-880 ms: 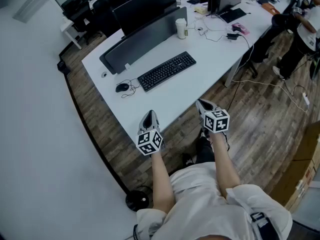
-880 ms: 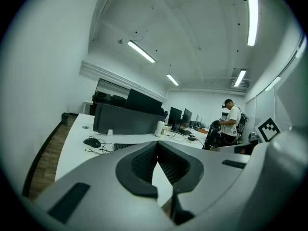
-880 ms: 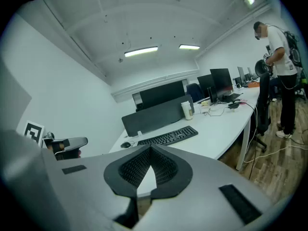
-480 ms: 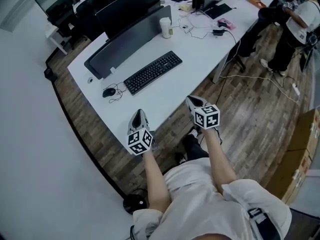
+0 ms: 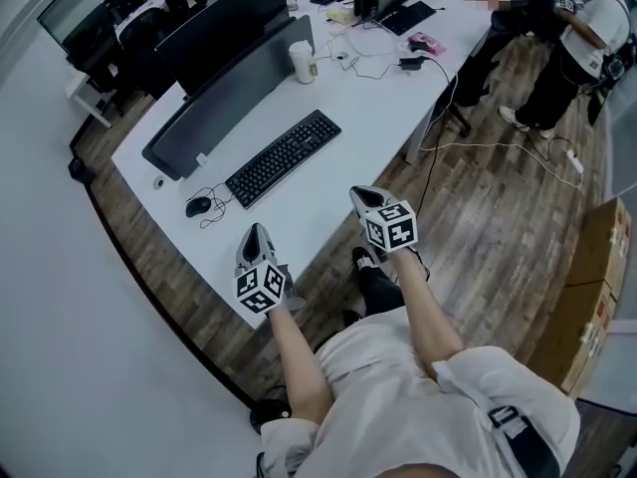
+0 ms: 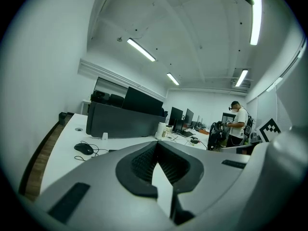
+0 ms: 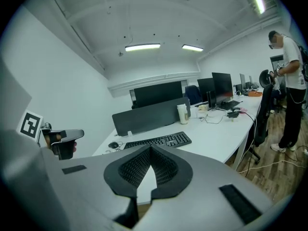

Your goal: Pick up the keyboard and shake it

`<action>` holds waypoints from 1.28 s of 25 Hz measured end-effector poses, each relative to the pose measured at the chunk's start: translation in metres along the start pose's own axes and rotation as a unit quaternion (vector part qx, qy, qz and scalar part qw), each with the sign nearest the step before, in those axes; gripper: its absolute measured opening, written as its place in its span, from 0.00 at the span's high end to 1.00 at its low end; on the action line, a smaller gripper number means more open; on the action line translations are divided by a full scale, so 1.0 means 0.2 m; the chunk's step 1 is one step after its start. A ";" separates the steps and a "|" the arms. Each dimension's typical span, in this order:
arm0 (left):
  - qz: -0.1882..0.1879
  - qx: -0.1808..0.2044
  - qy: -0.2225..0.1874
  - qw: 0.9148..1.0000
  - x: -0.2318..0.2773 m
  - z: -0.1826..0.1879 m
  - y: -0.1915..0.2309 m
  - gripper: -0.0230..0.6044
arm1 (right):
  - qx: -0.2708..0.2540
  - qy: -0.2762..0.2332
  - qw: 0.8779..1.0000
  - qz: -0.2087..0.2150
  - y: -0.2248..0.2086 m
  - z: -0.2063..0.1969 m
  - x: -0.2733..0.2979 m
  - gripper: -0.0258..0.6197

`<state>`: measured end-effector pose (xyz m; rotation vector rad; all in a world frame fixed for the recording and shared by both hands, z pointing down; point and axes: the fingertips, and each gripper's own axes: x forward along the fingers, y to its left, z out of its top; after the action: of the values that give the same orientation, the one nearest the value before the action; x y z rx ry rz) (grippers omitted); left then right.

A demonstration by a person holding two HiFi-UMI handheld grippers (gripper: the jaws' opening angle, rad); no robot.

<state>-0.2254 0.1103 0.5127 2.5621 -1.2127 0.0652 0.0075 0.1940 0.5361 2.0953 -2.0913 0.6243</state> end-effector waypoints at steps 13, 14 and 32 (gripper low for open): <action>0.067 0.021 -0.015 0.997 0.45 0.23 0.31 0.94 | -0.037 0.015 0.999 0.010 -0.29 0.33 0.61 0.90; 0.076 0.015 -0.018 0.997 0.48 0.25 0.35 0.94 | -0.030 0.013 0.999 0.014 -0.30 0.36 0.66 0.90; 0.176 0.004 -0.003 0.984 0.84 0.32 0.55 0.94 | -0.014 0.036 0.994 0.103 -0.49 0.66 1.36 0.90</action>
<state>-0.2067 -0.0999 0.5083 2.3247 -1.6561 0.1376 0.1203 -0.1036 0.5366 1.8278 -2.2776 0.6790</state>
